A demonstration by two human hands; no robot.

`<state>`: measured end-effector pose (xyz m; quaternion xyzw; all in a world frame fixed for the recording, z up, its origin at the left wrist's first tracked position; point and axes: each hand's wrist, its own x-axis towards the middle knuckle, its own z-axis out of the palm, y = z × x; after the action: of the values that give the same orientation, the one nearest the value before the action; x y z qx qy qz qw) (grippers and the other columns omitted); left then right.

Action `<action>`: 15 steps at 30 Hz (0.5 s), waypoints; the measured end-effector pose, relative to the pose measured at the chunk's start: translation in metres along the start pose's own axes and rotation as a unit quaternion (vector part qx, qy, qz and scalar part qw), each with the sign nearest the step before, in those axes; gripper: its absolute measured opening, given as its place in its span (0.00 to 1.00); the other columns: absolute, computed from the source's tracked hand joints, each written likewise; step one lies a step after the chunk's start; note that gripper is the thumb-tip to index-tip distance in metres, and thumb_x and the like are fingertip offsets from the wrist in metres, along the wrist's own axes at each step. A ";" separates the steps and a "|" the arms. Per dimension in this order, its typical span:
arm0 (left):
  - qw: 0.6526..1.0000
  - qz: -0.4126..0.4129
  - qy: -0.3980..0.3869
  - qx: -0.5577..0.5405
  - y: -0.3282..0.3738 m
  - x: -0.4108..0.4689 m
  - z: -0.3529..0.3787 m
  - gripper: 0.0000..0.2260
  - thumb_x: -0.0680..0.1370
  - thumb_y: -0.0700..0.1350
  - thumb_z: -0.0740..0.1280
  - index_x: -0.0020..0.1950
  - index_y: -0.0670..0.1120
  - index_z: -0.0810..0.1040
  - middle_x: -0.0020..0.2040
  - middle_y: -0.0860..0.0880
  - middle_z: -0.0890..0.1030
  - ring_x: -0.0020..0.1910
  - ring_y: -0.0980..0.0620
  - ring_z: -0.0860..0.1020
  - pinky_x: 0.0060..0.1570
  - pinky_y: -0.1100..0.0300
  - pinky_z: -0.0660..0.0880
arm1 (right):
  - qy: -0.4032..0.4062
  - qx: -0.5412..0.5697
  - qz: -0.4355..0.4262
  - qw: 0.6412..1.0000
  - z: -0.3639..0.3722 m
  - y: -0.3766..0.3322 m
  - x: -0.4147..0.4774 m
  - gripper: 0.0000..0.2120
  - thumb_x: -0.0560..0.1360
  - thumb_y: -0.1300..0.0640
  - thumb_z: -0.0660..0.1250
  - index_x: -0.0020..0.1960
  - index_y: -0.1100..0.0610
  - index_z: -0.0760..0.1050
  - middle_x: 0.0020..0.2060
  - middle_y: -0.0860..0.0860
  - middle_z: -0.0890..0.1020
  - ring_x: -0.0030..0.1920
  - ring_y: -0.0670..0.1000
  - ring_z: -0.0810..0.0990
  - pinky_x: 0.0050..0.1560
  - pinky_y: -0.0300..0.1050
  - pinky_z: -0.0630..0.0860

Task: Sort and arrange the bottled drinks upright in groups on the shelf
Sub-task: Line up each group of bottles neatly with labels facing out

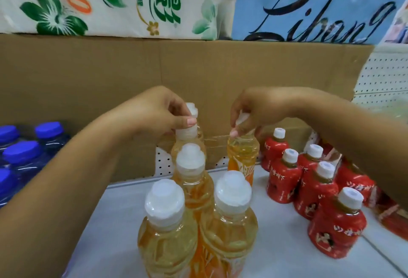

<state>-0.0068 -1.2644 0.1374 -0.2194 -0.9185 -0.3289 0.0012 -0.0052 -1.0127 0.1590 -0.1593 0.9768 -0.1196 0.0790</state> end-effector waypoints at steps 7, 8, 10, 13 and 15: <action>0.996 -0.063 0.056 -0.001 -0.016 -0.002 -0.028 0.02 0.78 0.45 0.72 0.48 0.47 0.84 0.45 0.47 0.87 0.45 0.47 0.86 0.46 0.57 0.82 | -0.002 0.016 -0.058 0.998 0.001 -0.018 0.025 0.19 0.67 0.41 0.79 0.50 0.52 0.83 0.44 0.47 0.84 0.37 0.50 0.88 0.43 0.40 0.79; 0.996 -0.067 0.059 0.007 -0.018 -0.002 -0.030 0.02 0.78 0.44 0.71 0.48 0.47 0.84 0.45 0.46 0.87 0.46 0.47 0.85 0.46 0.58 0.82 | -0.002 0.017 -0.062 0.998 0.001 -0.021 0.029 0.19 0.67 0.40 0.78 0.50 0.52 0.83 0.45 0.47 0.84 0.37 0.50 0.88 0.44 0.40 0.79; 0.994 -0.077 0.065 0.027 -0.025 -0.001 -0.031 0.02 0.79 0.44 0.71 0.48 0.50 0.84 0.46 0.48 0.87 0.47 0.49 0.85 0.50 0.55 0.82 | -0.004 0.020 -0.071 0.997 0.003 -0.027 0.035 0.19 0.67 0.39 0.78 0.50 0.51 0.83 0.45 0.46 0.85 0.37 0.49 0.88 0.48 0.43 0.80; 0.990 -0.095 0.092 0.050 -0.036 0.002 -0.028 0.02 0.79 0.45 0.71 0.48 0.52 0.84 0.46 0.50 0.86 0.47 0.50 0.84 0.55 0.47 0.81 | 0.008 0.020 -0.080 0.997 0.007 -0.037 0.042 0.21 0.67 0.39 0.78 0.52 0.51 0.83 0.49 0.48 0.85 0.34 0.46 0.87 0.46 0.40 0.79; 0.987 -0.109 0.113 0.045 -0.042 0.003 -0.026 0.04 0.79 0.46 0.71 0.52 0.50 0.84 0.48 0.50 0.85 0.48 0.50 0.83 0.57 0.48 0.80 | 0.013 0.018 -0.081 0.996 0.009 -0.040 0.045 0.22 0.67 0.39 0.78 0.53 0.52 0.83 0.51 0.47 0.83 0.33 0.45 0.87 0.44 0.40 0.78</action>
<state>-0.0303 -1.3080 0.1331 -0.0790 -0.9447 -0.3083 0.0793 -0.0339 -1.0666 0.1555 -0.2352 0.9593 -0.1448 0.0593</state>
